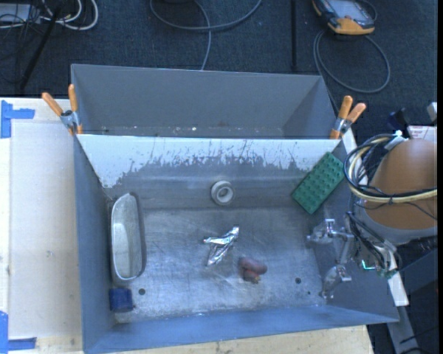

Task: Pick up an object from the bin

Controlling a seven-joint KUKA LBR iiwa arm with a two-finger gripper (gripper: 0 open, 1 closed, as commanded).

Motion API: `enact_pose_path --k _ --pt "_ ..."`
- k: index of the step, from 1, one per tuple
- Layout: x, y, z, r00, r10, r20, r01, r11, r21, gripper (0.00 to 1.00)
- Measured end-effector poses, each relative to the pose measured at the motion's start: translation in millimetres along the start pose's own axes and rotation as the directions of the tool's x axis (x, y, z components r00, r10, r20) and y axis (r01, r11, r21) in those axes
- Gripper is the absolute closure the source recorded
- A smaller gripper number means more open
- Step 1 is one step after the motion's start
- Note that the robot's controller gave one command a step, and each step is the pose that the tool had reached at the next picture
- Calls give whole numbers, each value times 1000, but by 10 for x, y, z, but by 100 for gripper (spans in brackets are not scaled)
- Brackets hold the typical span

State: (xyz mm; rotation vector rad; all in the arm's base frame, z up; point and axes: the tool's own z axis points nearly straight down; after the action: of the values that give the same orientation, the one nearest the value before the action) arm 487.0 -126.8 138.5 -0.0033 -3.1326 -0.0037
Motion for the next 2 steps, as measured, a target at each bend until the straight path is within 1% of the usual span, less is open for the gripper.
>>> enact_pose_path --k 1,2 --pt "-217 615 -42 969 245 9 -245 969 -2 0" --pt "-403 1189 685 991 133 11 -133 991 1 0"
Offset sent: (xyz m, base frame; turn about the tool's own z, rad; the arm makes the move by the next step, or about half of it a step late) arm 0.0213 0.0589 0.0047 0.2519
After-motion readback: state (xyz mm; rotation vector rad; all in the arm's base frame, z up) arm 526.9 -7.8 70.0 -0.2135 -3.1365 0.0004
